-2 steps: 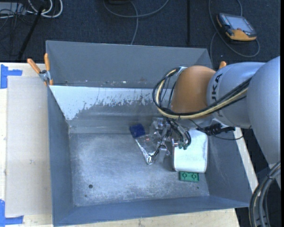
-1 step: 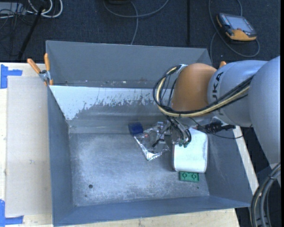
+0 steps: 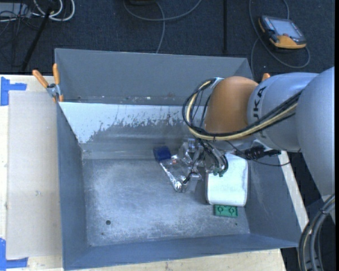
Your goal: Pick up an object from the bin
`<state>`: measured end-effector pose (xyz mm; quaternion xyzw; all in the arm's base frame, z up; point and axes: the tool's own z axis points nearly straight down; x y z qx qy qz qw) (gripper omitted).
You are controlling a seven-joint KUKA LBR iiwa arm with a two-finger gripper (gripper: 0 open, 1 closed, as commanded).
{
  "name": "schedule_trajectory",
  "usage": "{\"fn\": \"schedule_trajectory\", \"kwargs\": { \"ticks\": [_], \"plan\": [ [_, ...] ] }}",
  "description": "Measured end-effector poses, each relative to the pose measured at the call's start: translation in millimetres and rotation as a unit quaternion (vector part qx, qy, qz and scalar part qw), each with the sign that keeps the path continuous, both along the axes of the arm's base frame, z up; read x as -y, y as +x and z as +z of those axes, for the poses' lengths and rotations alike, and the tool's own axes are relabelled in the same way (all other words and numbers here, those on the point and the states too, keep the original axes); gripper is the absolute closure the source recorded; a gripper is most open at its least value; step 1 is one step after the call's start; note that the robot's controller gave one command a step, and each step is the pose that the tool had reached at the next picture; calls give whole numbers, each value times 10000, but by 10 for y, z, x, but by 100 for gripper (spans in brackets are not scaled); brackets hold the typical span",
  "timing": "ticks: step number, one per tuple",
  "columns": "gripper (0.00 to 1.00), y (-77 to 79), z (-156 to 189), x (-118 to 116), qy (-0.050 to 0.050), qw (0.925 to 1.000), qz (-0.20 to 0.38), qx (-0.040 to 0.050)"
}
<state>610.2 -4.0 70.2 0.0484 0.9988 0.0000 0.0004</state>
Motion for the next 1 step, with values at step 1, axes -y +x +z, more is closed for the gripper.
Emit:
{"fn": "schedule_trajectory", "kwargs": {
  "ticks": [1],
  "plan": [
    [0, -447, -9, -358, 10, 9999, -101, -34]
  ]
}}
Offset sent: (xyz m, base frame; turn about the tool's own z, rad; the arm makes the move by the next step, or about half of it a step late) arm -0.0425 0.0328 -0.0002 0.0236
